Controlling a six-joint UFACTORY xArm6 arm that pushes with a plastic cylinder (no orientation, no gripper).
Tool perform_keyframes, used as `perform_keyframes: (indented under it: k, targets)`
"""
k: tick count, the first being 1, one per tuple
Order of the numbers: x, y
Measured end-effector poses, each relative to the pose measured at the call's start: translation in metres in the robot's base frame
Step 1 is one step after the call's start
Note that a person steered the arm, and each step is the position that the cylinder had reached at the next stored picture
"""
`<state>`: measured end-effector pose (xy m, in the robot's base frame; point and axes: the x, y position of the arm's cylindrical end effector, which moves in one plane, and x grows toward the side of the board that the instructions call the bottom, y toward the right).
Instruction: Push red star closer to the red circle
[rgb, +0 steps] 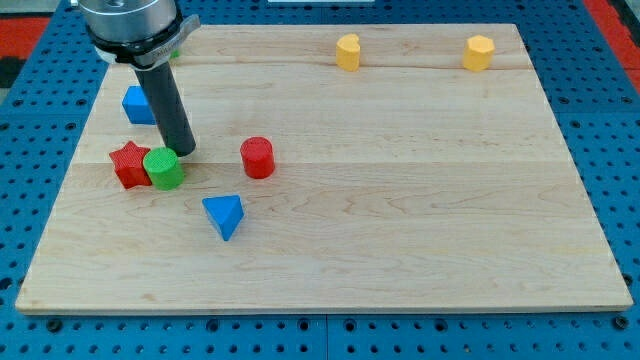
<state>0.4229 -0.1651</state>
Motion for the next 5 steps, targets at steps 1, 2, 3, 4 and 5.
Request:
perform_keyframes:
  k: [1, 2, 3, 4, 5]
  targets:
    - [0.019, 0.003]
    - [0.019, 0.030]
    - [0.037, 0.051]
    - [0.059, 0.042]
    - [0.059, 0.027]
